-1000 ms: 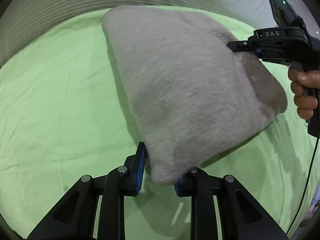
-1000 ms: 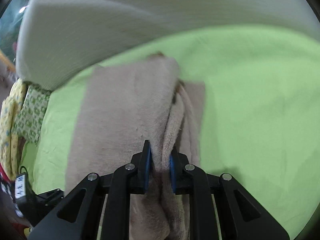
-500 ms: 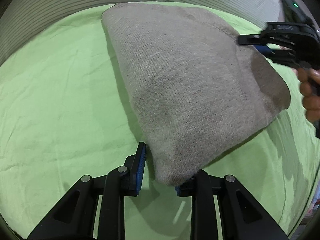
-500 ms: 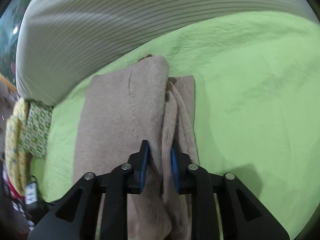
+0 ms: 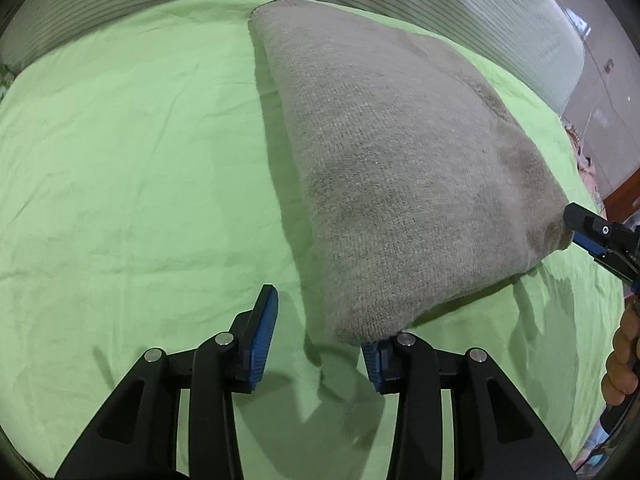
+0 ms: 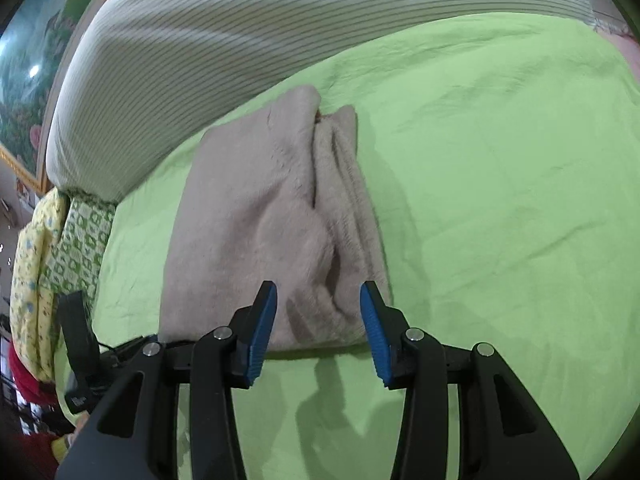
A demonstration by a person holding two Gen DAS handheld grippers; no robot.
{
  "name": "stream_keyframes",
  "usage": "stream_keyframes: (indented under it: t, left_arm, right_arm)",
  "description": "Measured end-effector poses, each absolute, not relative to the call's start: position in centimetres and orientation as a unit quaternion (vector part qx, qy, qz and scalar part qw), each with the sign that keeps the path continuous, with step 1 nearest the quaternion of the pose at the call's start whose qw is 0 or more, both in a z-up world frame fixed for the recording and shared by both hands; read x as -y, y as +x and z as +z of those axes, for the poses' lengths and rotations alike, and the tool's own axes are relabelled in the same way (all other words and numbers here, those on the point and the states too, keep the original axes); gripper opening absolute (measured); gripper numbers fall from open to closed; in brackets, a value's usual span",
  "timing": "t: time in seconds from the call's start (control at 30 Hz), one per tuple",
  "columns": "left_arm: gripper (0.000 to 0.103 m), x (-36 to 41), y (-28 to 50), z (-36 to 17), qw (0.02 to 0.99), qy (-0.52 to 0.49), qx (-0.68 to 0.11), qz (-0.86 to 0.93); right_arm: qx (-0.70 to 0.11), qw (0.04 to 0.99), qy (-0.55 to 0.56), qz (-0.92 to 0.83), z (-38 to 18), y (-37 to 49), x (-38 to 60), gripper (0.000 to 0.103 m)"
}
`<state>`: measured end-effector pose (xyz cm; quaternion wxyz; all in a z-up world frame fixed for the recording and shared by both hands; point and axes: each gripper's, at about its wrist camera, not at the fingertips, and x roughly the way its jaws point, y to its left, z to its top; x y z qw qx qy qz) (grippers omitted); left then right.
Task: Fold small clothes
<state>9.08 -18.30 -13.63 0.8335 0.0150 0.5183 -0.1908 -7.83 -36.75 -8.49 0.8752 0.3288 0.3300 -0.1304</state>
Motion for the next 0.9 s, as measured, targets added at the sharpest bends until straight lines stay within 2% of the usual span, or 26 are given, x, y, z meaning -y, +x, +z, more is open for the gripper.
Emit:
stream_keyframes:
  t: [0.07, 0.1, 0.13, 0.2, 0.33, 0.57, 0.73, 0.8, 0.87, 0.9]
  left_arm:
    - [0.035, 18.5, 9.1, -13.7, 0.833, 0.02, -0.519, -0.192]
    - [0.024, 18.5, 9.2, -13.7, 0.831, 0.016, -0.52, -0.197]
    - [0.019, 18.8, 9.5, -13.6, 0.828, 0.012, -0.522, -0.204]
    - [0.011, 19.2, 9.2, -13.3, 0.83, 0.02, -0.517, -0.21]
    - [0.01, 18.9, 8.5, -13.0, 0.83, 0.037, -0.514, -0.215]
    - [0.011, 19.1, 9.3, -13.8, 0.822, 0.05, -0.522, -0.222]
    - [0.022, 18.4, 9.7, -13.2, 0.809, 0.034, -0.539, -0.232]
    - [0.035, 17.7, 9.6, -12.8, 0.807, 0.029, -0.542, -0.231]
    - [0.039, 17.0, 9.4, -12.4, 0.808, 0.022, -0.542, -0.229]
    - [0.04, 16.5, 9.3, -12.3, 0.808, 0.019, -0.542, -0.228]
  right_arm:
    - [-0.347, 0.879, 0.3, -0.131, -8.7, -7.1, 36.1, 0.04]
    - [-0.355, 0.88, 0.284, -0.133, -8.6, -6.7, 36.0, 0.014]
    - [-0.364, 0.88, 0.275, -0.136, -8.7, -6.3, 35.9, 0.008]
    - [-0.364, 0.881, 0.271, -0.136, -8.1, -6.6, 36.0, 0.008]
    - [-0.352, 0.885, 0.265, -0.149, -7.1, -8.4, 37.1, 0.007]
    - [-0.395, 0.856, 0.296, -0.156, -11.4, -7.9, 38.6, 0.007]
    - [-0.39, 0.852, 0.317, -0.147, -10.5, -8.1, 38.9, 0.014]
    - [-0.387, 0.854, 0.318, -0.143, -9.7, -8.3, 38.9, 0.018]
    - [-0.379, 0.858, 0.316, -0.144, -8.9, -8.4, 38.8, 0.026]
    - [-0.374, 0.86, 0.316, -0.146, -8.4, -8.5, 38.9, 0.036]
